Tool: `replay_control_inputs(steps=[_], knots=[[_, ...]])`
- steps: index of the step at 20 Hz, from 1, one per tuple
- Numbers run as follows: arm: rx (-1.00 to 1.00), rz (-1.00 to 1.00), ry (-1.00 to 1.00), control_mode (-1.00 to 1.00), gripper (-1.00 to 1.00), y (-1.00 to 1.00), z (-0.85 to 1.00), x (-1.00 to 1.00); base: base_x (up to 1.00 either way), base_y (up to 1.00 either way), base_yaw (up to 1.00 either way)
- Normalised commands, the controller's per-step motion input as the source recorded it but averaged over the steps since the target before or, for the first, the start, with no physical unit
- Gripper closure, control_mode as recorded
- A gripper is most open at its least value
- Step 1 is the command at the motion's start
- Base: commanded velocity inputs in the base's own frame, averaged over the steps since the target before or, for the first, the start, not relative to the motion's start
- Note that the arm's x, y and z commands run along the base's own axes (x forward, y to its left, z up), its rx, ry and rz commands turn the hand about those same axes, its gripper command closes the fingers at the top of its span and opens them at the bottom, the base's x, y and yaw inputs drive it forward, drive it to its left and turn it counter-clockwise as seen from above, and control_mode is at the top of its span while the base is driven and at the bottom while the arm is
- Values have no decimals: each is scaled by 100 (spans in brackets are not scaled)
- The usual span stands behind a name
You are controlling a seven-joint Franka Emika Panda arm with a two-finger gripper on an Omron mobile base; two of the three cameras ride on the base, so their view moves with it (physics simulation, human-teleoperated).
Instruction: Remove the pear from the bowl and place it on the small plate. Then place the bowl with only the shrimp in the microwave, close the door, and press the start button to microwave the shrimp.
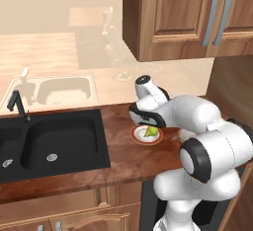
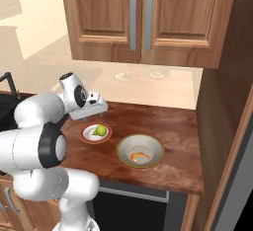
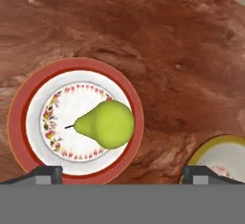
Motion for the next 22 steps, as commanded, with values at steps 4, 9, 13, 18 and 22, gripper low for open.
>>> replay_control_inputs(steps=[4, 9, 13, 18, 22], knots=[[0, 0, -23, -100, -100, -9, 55, -51, 0, 0, 0], [0, -1, -12, -100, -100, -31, 10, -44, 0, 0, 0], [0, -6, -3, -100, -100, -45, 5, -26, 0, 0, 0], [0, -5, 0, -100, -100, -39, 0, -5, 0, 0, 0], [0, 0, 11, -100, -100, -13, -19, 1, 0, 0, 0]])
